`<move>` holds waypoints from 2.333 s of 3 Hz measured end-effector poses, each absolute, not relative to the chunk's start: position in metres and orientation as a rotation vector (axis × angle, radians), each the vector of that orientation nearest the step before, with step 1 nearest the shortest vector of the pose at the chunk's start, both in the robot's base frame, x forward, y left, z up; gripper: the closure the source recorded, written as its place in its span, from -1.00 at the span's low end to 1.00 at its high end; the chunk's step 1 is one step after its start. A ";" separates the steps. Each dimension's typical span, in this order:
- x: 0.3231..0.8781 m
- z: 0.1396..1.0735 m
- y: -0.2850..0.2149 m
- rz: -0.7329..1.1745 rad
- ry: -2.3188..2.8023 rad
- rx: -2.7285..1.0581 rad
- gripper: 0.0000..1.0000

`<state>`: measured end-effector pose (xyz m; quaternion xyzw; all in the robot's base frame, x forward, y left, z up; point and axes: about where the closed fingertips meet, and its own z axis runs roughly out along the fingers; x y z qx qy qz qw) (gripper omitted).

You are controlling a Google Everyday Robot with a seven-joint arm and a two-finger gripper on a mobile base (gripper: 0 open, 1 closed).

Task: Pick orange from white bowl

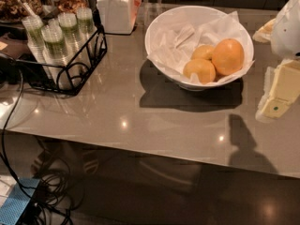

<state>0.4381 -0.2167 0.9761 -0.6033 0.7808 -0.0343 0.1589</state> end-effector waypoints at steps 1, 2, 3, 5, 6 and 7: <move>0.451 0.984 -0.210 -0.096 2.210 -1.722 -1.00; 0.452 0.985 -0.210 -0.098 2.207 -1.721 -1.00; 0.465 0.989 -0.211 -0.076 2.198 -1.702 -1.00; 0.535 0.996 -0.229 0.141 2.155 -1.606 -1.00; 0.552 1.014 -0.229 0.125 2.099 -1.565 -1.00; 0.561 1.003 -0.229 0.160 2.129 -1.515 -1.00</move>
Offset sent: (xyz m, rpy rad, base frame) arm 0.0300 0.0141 0.0143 0.0248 -0.0110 0.0210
